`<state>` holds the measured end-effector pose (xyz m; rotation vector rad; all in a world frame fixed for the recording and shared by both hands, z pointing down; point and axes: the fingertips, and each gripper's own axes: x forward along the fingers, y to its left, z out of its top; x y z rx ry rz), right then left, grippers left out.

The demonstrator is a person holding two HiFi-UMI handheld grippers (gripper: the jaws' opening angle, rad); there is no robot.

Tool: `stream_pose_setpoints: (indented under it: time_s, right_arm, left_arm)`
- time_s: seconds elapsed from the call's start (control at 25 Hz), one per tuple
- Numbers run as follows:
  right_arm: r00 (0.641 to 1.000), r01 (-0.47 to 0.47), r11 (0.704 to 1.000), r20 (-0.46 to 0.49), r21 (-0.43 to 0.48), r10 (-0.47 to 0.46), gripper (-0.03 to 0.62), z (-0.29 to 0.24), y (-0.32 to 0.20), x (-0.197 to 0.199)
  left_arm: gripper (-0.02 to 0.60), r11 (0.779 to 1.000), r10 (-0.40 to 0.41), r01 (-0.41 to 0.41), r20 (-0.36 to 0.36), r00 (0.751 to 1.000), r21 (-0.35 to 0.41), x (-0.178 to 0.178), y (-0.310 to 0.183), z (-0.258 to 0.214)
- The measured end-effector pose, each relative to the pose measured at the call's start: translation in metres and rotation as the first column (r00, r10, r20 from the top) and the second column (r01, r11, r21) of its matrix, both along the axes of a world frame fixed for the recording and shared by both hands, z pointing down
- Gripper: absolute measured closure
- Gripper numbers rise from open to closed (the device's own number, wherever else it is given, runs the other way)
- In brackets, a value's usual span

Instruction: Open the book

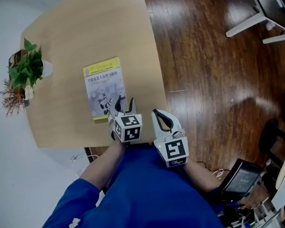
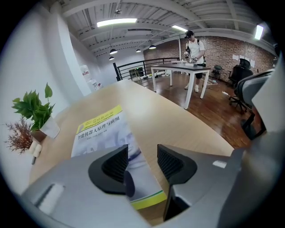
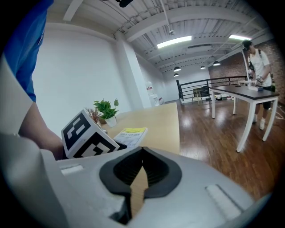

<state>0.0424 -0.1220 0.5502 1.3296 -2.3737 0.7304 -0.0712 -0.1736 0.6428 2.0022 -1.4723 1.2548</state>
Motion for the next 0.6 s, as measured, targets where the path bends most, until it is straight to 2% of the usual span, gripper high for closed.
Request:
stream_pose_setpoints:
  time_s: [0.28, 0.6]
  right_arm:
    - [1.000, 0.005, 1.000, 0.008, -0.002, -0.005, 0.591, 0.000, -0.004, 0.004]
    - [1.000, 0.014, 1.000, 0.013, 0.000, -0.014, 0.591, -0.001, -0.009, 0.005]
  left_arm:
    - [0.382, 0.999, -0.042, 0.042, 0.029, 0.999, -0.006, -0.011, -0.003, 0.002]
    - [0.386, 0.999, -0.045, 0.045, 0.033, 0.998, -0.009, -0.010, -0.004, 0.002]
